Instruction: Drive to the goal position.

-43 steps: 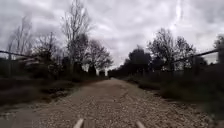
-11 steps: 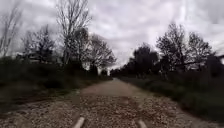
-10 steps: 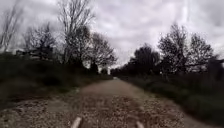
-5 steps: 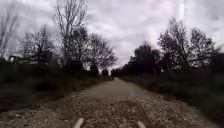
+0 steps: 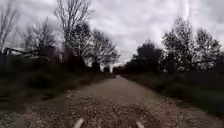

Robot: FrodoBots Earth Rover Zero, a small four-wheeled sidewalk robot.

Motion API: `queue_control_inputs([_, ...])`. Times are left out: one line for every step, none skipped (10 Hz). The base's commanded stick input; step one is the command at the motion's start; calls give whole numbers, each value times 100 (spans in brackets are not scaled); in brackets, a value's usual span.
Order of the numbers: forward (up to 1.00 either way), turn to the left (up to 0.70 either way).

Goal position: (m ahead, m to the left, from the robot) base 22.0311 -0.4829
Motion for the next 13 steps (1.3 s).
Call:
queue_control_inputs([70, 0])
queue_control_inputs([70, 0])
queue_control_inputs([70, 0])
queue_control_inputs([70, 0])
queue_control_inputs([70, 0])
queue_control_inputs([70, 0])
queue_control_inputs([70, 0])
queue_control_inputs([70, 0])
queue_control_inputs([70, 0])
queue_control_inputs([70, 0])
queue_control_inputs([70, 0])
queue_control_inputs([70, 0])
queue_control_inputs([70, 0])
